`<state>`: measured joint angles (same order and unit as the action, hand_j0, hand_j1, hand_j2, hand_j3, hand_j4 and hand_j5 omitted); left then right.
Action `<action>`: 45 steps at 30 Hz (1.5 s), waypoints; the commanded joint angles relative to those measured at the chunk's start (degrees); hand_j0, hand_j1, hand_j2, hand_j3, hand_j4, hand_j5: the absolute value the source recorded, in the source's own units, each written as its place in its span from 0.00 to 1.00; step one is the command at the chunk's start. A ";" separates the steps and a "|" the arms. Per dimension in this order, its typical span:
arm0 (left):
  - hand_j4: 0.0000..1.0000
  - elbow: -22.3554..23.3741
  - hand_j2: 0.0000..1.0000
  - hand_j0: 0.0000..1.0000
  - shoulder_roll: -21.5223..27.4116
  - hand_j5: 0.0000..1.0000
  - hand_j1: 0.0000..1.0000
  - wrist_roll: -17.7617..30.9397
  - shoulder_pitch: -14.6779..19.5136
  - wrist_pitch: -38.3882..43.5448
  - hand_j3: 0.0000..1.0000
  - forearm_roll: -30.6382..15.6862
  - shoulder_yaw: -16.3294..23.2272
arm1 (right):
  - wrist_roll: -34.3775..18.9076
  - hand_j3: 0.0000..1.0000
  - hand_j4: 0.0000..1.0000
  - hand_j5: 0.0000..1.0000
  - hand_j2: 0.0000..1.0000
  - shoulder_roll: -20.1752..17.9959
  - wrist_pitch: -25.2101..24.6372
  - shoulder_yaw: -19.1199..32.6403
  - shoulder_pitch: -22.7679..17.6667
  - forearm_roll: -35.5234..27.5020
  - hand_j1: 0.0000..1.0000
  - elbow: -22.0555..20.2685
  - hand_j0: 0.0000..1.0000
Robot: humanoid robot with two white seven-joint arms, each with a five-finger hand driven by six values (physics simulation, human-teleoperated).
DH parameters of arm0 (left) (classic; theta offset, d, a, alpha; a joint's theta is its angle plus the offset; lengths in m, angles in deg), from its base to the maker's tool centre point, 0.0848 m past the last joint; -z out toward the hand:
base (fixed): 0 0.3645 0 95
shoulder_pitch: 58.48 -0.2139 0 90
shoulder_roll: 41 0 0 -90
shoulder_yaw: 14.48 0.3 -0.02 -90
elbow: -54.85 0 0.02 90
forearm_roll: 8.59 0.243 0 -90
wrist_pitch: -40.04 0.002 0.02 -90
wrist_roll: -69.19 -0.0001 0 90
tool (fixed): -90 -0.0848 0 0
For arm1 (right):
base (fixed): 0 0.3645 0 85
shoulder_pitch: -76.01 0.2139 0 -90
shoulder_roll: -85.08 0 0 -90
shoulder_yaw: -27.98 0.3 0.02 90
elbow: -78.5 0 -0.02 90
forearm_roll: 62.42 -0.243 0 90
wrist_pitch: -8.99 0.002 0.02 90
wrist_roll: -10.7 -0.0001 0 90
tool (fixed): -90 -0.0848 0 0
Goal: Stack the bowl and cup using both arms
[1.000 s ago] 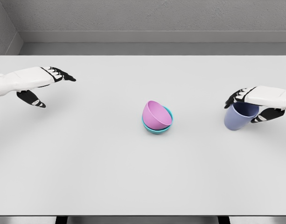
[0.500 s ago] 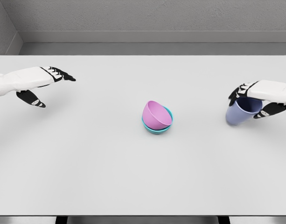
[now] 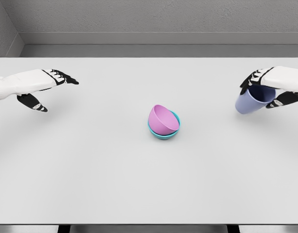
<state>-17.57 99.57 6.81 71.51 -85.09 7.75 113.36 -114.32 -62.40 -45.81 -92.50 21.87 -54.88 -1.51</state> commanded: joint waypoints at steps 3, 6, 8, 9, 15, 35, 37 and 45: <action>1.00 -0.01 1.00 1.00 0.06 1.00 1.00 -0.03 0.00 0.13 1.00 -0.35 -0.05 | 0.02 0.63 0.63 0.63 0.63 0.78 -0.21 0.08 0.62 -0.50 0.63 -0.15 0.63; 1.00 -0.01 1.00 1.00 0.06 1.00 1.00 -0.03 0.00 0.13 1.00 -0.35 -0.05 | 0.02 0.63 0.63 0.63 0.63 1.31 -0.21 -0.01 1.23 -0.50 0.63 -1.56 0.63; 1.00 -0.01 1.00 1.00 0.06 1.00 1.00 -0.03 0.00 0.13 1.00 -0.35 -0.05 | 0.02 0.63 0.63 0.63 0.63 1.84 -0.21 -0.01 1.32 -0.50 0.63 -2.87 0.63; 1.00 -0.09 1.00 1.00 0.06 1.00 1.00 -0.03 0.00 0.13 1.00 -0.35 -0.05 | 0.02 0.63 0.63 0.63 0.63 2.28 -0.21 -0.01 1.41 -0.41 0.63 -3.05 0.63; 1.00 -0.01 1.00 1.00 0.06 1.00 1.00 -0.03 0.00 0.13 1.00 -0.35 -0.05 | 0.02 0.63 0.63 0.63 0.63 3.33 -0.21 -0.10 1.76 -0.41 0.63 -5.25 0.63; 1.00 -0.01 1.00 1.00 0.15 1.00 1.00 -0.03 0.00 0.13 1.00 -0.35 -0.05 | 0.02 0.63 0.63 0.63 0.63 7.81 -0.21 -0.71 2.55 0.20 0.63 -13.25 0.63; 1.00 -0.01 1.00 1.00 0.15 1.00 1.00 -0.03 0.00 0.13 1.00 -0.35 -0.05 | 0.02 0.63 0.63 0.63 0.63 8.34 -0.21 -0.80 2.55 0.20 0.63 -13.25 0.63; 1.00 -0.01 1.00 1.00 0.15 1.00 1.00 -0.03 0.00 0.13 1.00 -0.35 -0.05 | 0.02 0.63 0.63 0.63 0.63 10.01 -0.21 -2.12 2.55 0.20 0.63 -14.92 0.63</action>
<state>-17.57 99.69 6.81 71.51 -85.08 7.75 113.36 -114.25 -52.68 -45.80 -94.22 24.42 -54.21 -15.86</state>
